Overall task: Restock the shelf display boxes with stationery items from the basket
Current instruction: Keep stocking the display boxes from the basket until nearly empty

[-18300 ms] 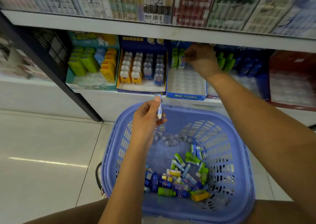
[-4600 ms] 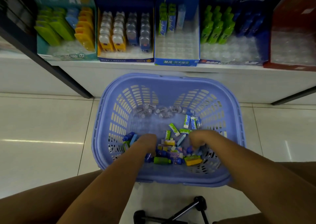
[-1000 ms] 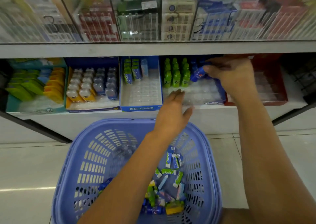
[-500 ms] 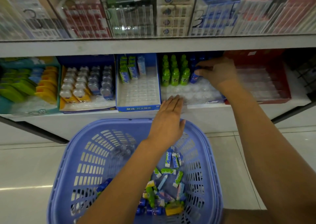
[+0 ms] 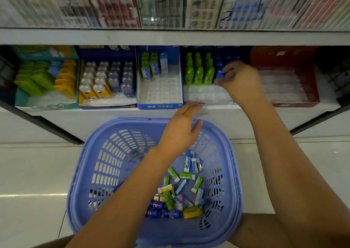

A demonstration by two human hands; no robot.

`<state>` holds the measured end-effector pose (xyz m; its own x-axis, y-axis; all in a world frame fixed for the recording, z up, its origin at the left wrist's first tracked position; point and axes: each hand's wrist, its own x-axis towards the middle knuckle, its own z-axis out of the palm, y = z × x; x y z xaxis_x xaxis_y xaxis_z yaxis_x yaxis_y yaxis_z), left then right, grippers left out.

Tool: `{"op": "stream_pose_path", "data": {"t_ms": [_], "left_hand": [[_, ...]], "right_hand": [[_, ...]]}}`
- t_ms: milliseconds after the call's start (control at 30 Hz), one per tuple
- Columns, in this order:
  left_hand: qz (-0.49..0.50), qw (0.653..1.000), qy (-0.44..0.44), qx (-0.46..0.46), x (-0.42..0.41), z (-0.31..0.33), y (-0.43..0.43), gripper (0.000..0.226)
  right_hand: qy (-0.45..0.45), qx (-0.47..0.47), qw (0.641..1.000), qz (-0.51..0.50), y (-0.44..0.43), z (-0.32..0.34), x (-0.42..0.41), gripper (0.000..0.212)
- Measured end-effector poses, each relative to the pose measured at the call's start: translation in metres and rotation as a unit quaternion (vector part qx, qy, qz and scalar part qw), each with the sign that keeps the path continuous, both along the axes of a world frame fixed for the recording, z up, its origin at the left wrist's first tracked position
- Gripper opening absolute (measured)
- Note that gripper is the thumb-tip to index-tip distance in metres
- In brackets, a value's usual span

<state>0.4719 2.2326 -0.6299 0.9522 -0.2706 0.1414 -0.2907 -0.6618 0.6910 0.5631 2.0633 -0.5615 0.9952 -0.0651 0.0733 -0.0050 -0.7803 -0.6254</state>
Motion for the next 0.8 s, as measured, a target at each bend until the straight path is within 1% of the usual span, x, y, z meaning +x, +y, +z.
{"op": "stream_pose_path", "data": {"t_ms": [33, 67, 100, 133, 167, 233, 267, 333, 367, 400, 433, 500, 567, 633, 700, 800], "left_hand": [[0.019, 1.0, 0.003, -0.015, -0.009, -0.009, 0.009, 0.038], [0.032, 0.999, 0.026, -0.02, -0.017, -0.02, 0.019, 0.032], [0.037, 0.997, 0.071, -0.01, -0.026, -0.033, 0.031, 0.026], [0.032, 0.991, 0.129, 0.027, -0.034, -0.049, 0.043, 0.023], [0.02, 0.978, 0.193, 0.083, -0.042, -0.066, 0.055, 0.022], [-0.008, 0.928, 0.321, 0.187, -0.062, -0.099, 0.08, 0.026], [-0.02, 0.9, 0.378, 0.215, -0.073, -0.114, 0.092, 0.03], [-0.055, 0.857, 0.445, 0.254, -0.094, -0.136, 0.109, 0.037], [-0.071, 0.838, 0.466, 0.274, -0.1, -0.142, 0.115, 0.037], [-0.08, 0.822, 0.484, 0.289, -0.105, -0.147, 0.12, 0.037], [-0.083, 0.809, 0.5, 0.297, -0.108, -0.148, 0.122, 0.037], [-0.085, 0.803, 0.514, 0.289, -0.109, -0.149, 0.124, 0.037], [-0.083, 0.809, 0.511, 0.278, -0.108, -0.15, 0.124, 0.038], [-0.074, 0.817, 0.503, 0.272, -0.108, -0.152, 0.123, 0.036], [-0.056, 0.826, 0.498, 0.257, -0.105, -0.155, 0.122, 0.03], [-0.008, 0.862, 0.472, 0.185, -0.096, -0.159, 0.116, 0.023]], "right_hand": [[0.018, -0.024, 0.999, 0.026, 0.009, 0.001, -0.013, 0.028], [0.069, -0.045, 0.994, 0.071, 0.021, -0.002, -0.026, 0.024], [0.133, -0.075, 0.98, 0.129, 0.035, -0.009, -0.039, 0.022], [0.196, -0.115, 0.956, 0.187, 0.05, -0.021, -0.052, 0.022], [0.251, -0.152, 0.927, 0.233, 0.066, -0.037, -0.065, 0.021], [0.335, -0.209, 0.873, 0.287, 0.087, -0.082, -0.089, 0.021], [0.367, -0.237, 0.849, 0.298, 0.091, -0.108, -0.099, 0.019], [0.426, -0.287, 0.802, 0.304, 0.09, -0.16, -0.116, 0.017], [0.446, -0.306, 0.787, 0.297, 0.088, -0.181, -0.125, 0.013], [0.45, -0.311, 0.788, 0.284, 0.085, -0.201, -0.134, 0.009], [0.439, -0.308, 0.8, 0.268, 0.08, -0.216, -0.141, 0.014], [0.4, -0.32, 0.817, 0.264, 0.074, -0.241, -0.15, 0.03], [0.356, -0.363, 0.815, 0.277, 0.073, -0.256, -0.154, 0.036], [0.338, -0.391, 0.812, 0.269, 0.077, -0.265, -0.153, 0.037], [0.348, -0.39, 0.813, 0.256, 0.081, -0.269, -0.148, 0.033], [0.397, -0.365, 0.808, 0.238, 0.086, -0.259, -0.129, 0.016]]}}
